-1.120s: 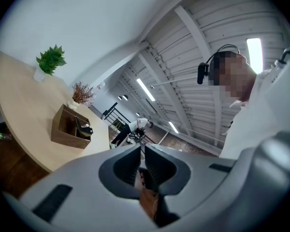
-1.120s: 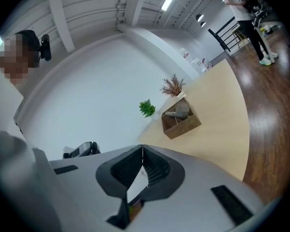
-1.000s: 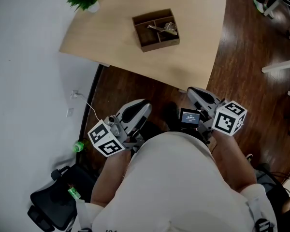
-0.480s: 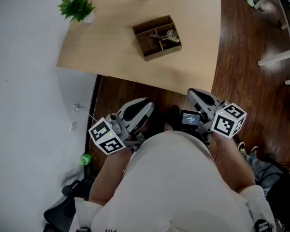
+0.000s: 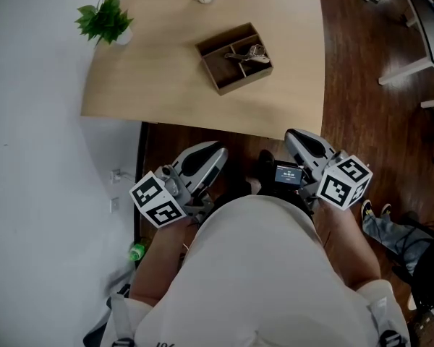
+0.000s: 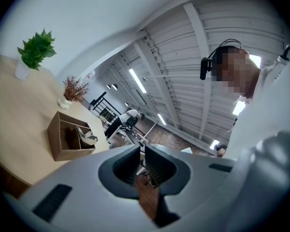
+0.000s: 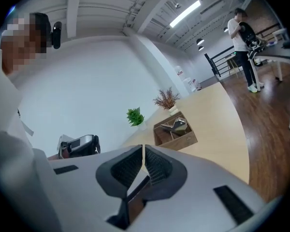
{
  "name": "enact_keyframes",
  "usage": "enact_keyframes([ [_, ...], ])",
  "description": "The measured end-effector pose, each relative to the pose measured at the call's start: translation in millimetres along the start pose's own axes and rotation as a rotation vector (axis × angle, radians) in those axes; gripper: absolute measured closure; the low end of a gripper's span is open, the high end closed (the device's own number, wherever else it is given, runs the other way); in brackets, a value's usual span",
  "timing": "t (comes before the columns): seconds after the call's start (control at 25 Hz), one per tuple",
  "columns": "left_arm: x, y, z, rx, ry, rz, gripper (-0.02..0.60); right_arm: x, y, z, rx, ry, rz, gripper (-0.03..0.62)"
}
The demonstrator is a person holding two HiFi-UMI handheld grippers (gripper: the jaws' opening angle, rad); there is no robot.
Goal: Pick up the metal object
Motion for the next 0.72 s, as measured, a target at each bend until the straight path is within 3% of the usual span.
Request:
enact_keyframes([
  [0.4, -16.7, 18.5, 7.3, 0.019, 0.003, 0.059, 0.574, 14.9, 13.3, 35.0, -0.014, -0.080, -0.010, 0.592],
  [0.72, -41.4, 36.4, 17.1, 0.009, 0.049, 0.135, 0.572, 24.0, 41.2, 69.5, -0.035, -0.205, 0.013, 0.592],
])
Point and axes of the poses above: the fingertips, and each gripper's own axes: y forward along the fingers, x to its right, z out of its top, the point moved 7 cm from there along -y, backward along the fingers, and after that the axes turned 12 degrees about y, right-handed, at the moved point
